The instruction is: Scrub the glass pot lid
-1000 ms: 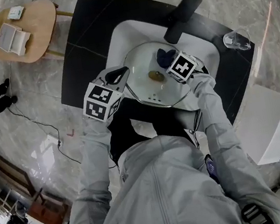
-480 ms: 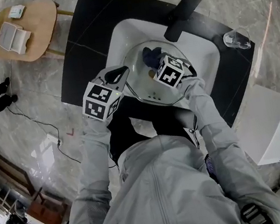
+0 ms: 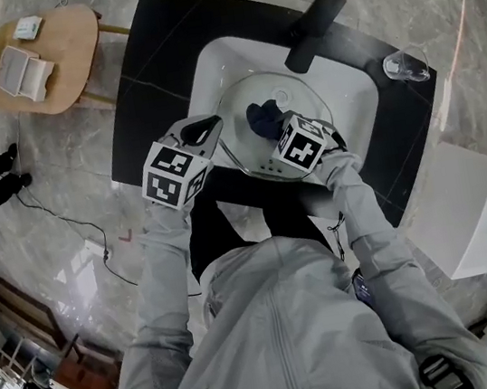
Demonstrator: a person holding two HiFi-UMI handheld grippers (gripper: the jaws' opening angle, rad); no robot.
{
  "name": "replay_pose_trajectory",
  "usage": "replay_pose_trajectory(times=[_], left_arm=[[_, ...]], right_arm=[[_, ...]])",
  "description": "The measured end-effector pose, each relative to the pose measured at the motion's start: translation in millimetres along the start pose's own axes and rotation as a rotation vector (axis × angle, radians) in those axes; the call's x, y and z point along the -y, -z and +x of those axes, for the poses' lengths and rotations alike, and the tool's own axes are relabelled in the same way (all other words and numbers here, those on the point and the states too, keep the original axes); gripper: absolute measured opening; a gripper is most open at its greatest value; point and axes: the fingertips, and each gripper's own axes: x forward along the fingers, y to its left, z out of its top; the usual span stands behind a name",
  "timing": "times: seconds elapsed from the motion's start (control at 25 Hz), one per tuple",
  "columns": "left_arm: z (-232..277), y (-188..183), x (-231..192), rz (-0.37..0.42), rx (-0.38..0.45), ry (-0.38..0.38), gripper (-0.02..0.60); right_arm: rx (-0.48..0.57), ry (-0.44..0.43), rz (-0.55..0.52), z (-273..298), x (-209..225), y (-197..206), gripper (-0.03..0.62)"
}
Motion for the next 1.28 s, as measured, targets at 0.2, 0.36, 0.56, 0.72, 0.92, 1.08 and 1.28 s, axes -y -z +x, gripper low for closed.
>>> replay_pose_trajectory(times=[0.2,0.36,0.56,0.72,0.92,1.08,1.28], left_arm=[[-9,-14,5,0.056,-0.01,0.04,0.029],[-21,-29,12,0.107,0.005,0.074,0.029],[-36,-33,13,0.159,0.003,0.114,0.029],[-47,-36,9,0.195,0.009,0.14,0.029],[-56,-45,3,0.235,0.029,0.179,0.029],[-63,-60,1,0.285,0.067,0.199,0.029],[-75,-91,1,0.389,0.159,0.195,0.029]], right_arm=[[-0.008,-0.038,0.074,-13,-24,7,0.067],[-0.007,-0.083,0.124,-20,-46,9,0.069],[-0.045,-0.149,0.19,-31,-69,11,0.067],[-0.035,-0.137,0.248,-40,-75,2,0.067],[0.064,0.026,0.338,-64,-64,-21,0.067],[0.183,0.182,0.438,-98,-55,-35,0.067],[0.337,0.402,0.56,-150,-41,-48,0.067]])
